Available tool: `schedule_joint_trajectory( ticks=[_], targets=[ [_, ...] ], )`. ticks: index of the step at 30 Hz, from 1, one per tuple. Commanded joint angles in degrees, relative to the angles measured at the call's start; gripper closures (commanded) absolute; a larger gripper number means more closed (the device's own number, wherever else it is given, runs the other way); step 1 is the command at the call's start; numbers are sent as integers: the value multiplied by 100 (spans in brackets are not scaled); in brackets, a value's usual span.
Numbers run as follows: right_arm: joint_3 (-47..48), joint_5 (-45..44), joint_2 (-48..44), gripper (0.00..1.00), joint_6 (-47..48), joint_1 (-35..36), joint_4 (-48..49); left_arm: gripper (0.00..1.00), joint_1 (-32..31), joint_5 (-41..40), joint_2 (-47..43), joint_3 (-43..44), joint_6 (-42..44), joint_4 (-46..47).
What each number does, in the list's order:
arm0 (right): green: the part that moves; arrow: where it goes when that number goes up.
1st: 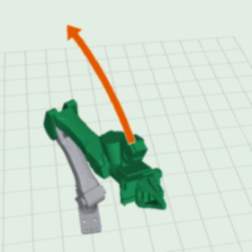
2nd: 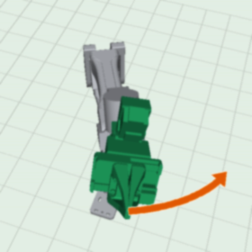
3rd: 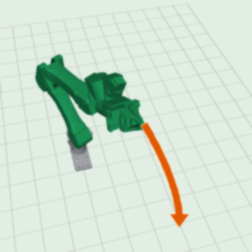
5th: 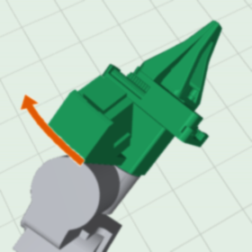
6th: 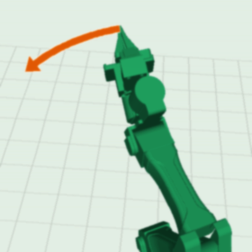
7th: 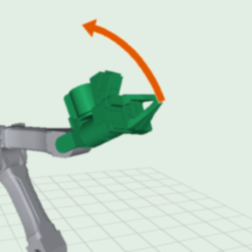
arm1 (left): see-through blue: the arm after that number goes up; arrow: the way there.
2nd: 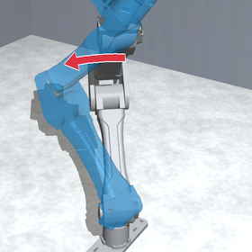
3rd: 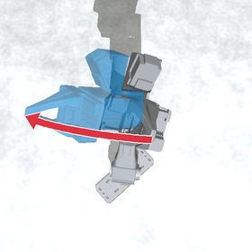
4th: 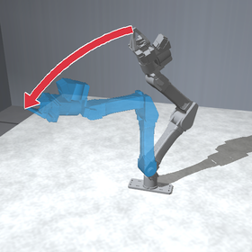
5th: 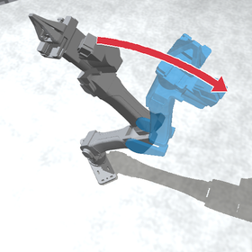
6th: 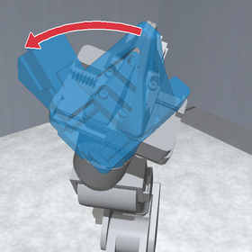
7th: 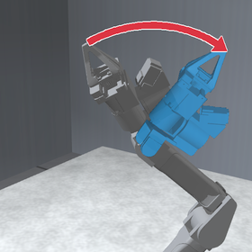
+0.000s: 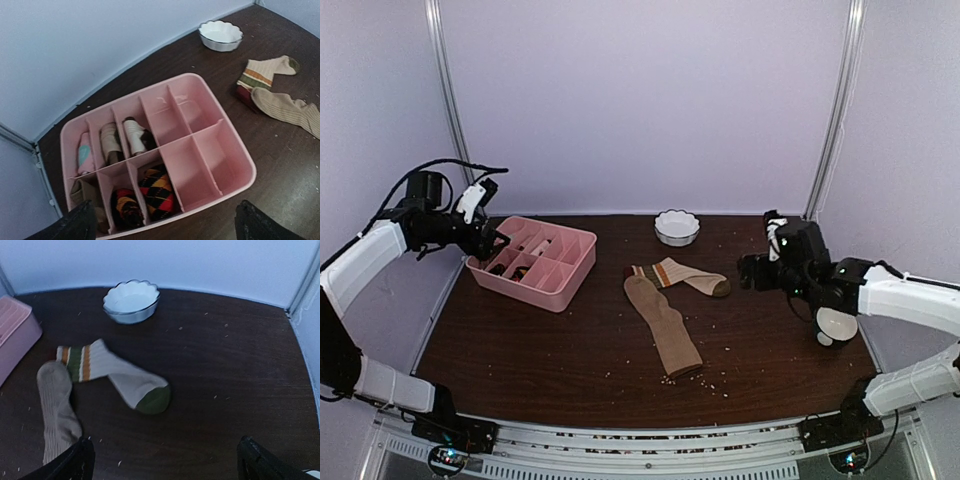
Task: Roll the socks
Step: Roll the sock at the center of the board.
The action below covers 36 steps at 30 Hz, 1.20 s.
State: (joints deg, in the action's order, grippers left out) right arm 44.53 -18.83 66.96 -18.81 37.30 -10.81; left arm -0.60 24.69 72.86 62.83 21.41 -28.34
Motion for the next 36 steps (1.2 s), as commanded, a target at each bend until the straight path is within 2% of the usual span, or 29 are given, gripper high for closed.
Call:
schedule_joint_trajectory(
  ticks=[1, 7, 13, 18, 23, 26, 31, 36],
  targets=[
    [-683, -106, -163, 0, -189, 1113, -387, 2, -758, 13, 91, 324, 423, -1143],
    [-1274, 735, 292, 2, -863, 2087, 396, 2, -1643, 125, 599, 680, 425, -1618],
    [-1173, 1194, 1469, 18, -1247, 2734, 1198, 2, -2417, -114, 1194, 983, 394, -1670],
    [-992, 1713, 2043, 29, -1255, 2860, 1730, 2, -2920, -190, 1766, 1387, 382, -1658],
    [-718, 2078, 2496, 44, -1220, 3017, 2003, 2, -3033, -210, 2106, 1544, 339, -1650],
    [-494, 2312, 2719, 49, -1217, 3176, 2041, 2, -3036, -197, 2114, 1430, 376, -1649],
    [-406, 2334, 2557, 49, -1158, 3371, 1893, 2, -3033, -142, 2034, 1324, 445, -1657],
    [-730, 1900, 1818, 38, -686, 3399, 1446, 2, -3033, 17, 1969, 1297, 464, -1858]
  ],
)
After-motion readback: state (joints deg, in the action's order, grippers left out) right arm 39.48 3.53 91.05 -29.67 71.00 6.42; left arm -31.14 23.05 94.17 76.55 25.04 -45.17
